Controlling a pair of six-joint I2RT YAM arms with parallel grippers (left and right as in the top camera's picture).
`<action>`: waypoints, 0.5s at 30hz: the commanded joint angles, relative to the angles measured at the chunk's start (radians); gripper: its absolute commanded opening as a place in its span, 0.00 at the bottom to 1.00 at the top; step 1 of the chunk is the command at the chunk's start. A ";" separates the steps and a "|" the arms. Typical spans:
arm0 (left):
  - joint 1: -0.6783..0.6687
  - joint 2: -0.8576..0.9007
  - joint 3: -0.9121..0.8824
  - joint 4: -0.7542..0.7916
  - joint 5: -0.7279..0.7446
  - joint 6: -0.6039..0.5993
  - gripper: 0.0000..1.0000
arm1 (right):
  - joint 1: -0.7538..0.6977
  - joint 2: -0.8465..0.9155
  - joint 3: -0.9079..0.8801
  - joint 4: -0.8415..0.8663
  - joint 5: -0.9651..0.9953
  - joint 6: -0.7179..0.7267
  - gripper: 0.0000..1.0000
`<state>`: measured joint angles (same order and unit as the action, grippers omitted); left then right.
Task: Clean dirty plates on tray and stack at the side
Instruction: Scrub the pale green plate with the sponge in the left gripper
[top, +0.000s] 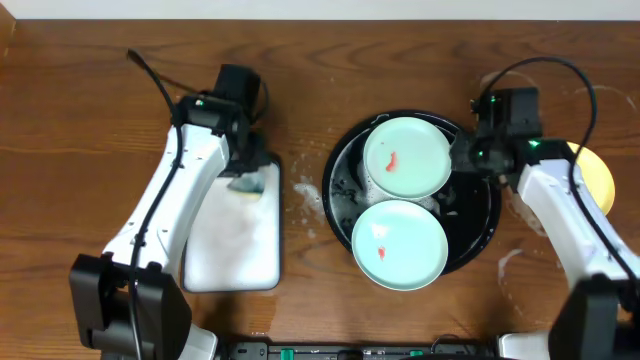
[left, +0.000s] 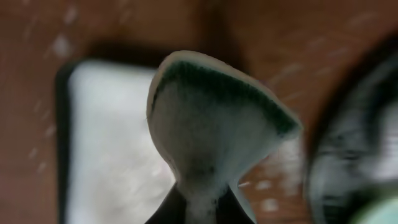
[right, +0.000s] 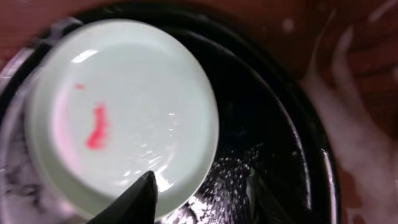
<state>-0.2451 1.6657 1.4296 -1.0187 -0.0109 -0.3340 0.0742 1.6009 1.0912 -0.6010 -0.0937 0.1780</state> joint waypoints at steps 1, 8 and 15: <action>-0.080 -0.011 0.057 0.067 0.097 0.027 0.08 | 0.004 0.087 0.004 0.028 0.033 0.004 0.45; -0.216 0.030 0.059 0.332 0.184 -0.032 0.07 | 0.004 0.228 0.004 0.126 0.029 0.004 0.34; -0.279 0.215 0.130 0.463 0.333 -0.098 0.08 | 0.004 0.285 0.004 0.201 -0.019 0.004 0.13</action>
<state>-0.5034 1.7908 1.5127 -0.5747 0.2363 -0.3889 0.0742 1.8751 1.0912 -0.4068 -0.0849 0.1776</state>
